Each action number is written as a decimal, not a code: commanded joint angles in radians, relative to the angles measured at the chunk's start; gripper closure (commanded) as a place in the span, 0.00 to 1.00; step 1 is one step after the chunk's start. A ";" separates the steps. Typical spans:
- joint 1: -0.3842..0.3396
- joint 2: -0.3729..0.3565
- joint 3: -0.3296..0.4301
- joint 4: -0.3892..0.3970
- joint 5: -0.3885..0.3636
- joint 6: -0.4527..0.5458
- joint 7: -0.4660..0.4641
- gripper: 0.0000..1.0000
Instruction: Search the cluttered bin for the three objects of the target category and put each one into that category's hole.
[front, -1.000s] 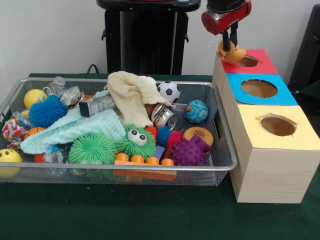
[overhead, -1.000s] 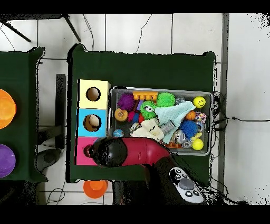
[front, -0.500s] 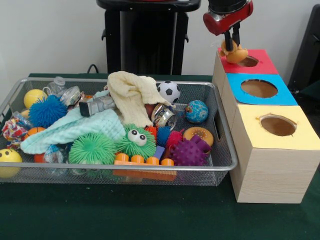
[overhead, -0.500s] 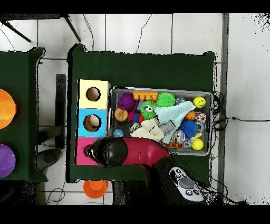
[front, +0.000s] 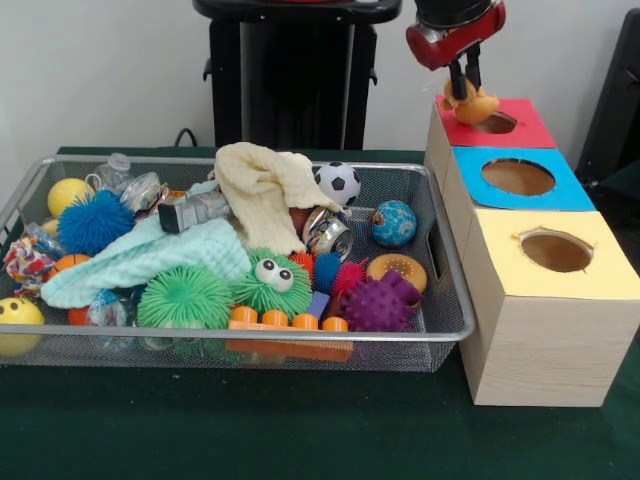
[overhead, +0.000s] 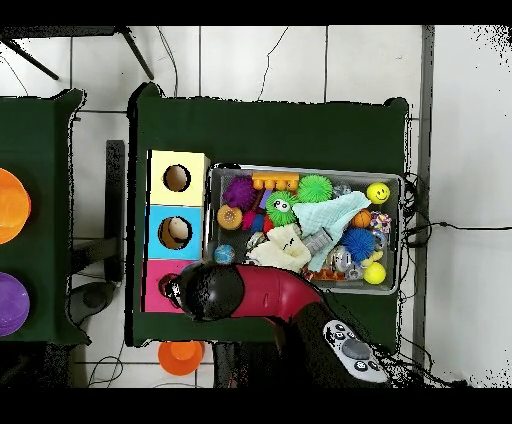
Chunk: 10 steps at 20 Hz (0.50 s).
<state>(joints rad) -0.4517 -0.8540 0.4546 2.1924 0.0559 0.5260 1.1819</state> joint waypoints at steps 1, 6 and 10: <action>-0.022 0.056 0.054 0.064 0.059 -0.071 0.186 1.00; -0.041 0.076 0.094 0.083 0.077 -0.134 0.185 1.00; -0.051 0.087 0.121 0.091 0.081 -0.170 0.189 1.00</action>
<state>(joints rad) -0.4734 -0.8145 0.4985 2.2390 0.0849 0.4469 1.1819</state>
